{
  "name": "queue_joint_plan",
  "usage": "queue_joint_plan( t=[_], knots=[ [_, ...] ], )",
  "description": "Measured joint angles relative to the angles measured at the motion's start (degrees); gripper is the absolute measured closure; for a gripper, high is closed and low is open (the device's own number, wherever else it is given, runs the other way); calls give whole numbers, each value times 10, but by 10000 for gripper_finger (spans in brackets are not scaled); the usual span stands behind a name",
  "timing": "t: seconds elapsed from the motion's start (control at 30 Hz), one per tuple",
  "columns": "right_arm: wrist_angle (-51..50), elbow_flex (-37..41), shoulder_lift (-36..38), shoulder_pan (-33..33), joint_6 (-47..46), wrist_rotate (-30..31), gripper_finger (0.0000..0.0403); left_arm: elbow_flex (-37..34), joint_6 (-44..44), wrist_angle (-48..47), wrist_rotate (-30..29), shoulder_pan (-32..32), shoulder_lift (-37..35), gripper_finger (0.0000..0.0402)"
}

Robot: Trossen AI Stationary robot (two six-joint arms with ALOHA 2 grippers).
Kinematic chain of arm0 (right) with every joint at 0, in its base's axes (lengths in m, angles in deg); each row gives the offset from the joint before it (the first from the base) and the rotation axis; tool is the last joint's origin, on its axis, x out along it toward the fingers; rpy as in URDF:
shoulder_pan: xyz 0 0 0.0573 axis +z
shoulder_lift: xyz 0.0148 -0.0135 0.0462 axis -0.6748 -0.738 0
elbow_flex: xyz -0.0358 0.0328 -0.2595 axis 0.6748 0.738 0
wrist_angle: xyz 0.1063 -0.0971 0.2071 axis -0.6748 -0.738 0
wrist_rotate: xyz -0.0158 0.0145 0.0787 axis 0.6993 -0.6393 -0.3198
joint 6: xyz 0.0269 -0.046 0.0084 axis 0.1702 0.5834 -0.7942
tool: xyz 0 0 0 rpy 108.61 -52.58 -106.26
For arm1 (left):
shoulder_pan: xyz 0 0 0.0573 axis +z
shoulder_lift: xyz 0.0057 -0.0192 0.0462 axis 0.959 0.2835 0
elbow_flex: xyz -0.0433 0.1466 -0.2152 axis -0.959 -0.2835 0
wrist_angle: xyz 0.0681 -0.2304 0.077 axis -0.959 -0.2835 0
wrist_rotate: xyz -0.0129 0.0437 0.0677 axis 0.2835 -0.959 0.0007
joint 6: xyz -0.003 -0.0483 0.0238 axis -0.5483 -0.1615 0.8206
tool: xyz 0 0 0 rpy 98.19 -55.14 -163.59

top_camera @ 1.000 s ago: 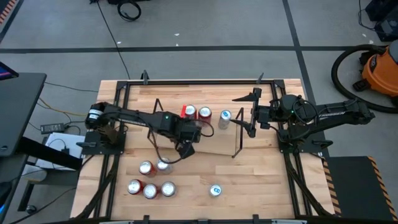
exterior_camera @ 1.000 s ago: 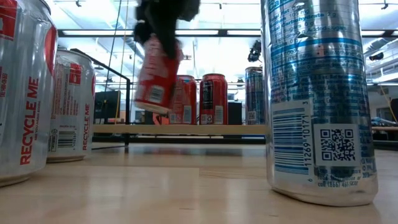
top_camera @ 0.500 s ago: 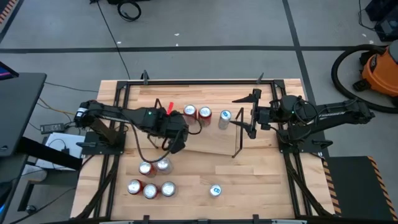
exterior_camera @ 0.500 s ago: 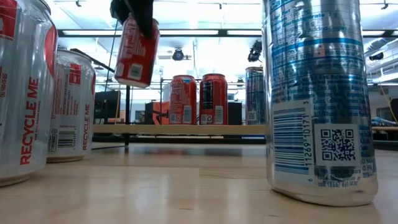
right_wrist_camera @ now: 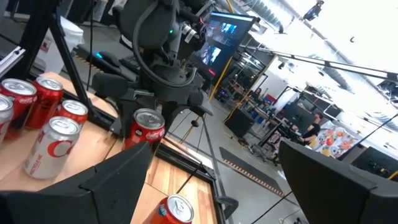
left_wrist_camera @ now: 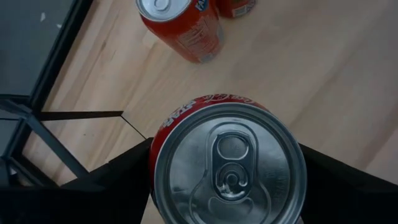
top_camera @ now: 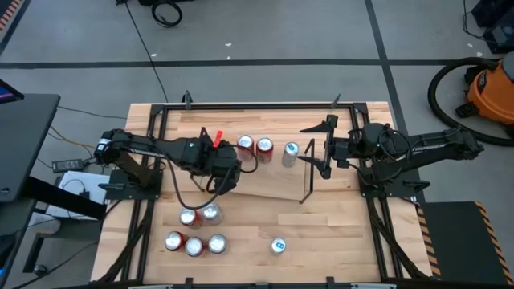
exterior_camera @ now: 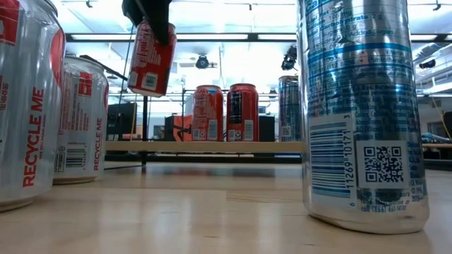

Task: Place canned beverage on shelf
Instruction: Adjust the red-white soda can on the shelf

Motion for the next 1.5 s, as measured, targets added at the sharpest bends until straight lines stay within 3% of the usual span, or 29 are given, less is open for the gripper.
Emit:
queue_joint_plan(
  t=[0.47, 0.77, 1.1, 1.27, 1.5],
  knots=[
    [0, 0, 0, 0, 1, 0, 34, 0, -5, 14, -7, 28, 0, 86],
    [1, 0, 0, 0, 1, 0, 34, 0, -156, 3, 4, 59, 0, 86],
    [3, 0, 0, 0, 1, 0, 34, 0, -261, 6, 29, 69, 0, 86],
    [3, 0, 0, 0, 1, 0, 34, 0, -239, 1, 36, 67, 0, 86],
    [3, 0, 0, 0, 0, 0, 34, 0, -135, -27, 27, 69, 1, 86]
  ],
)
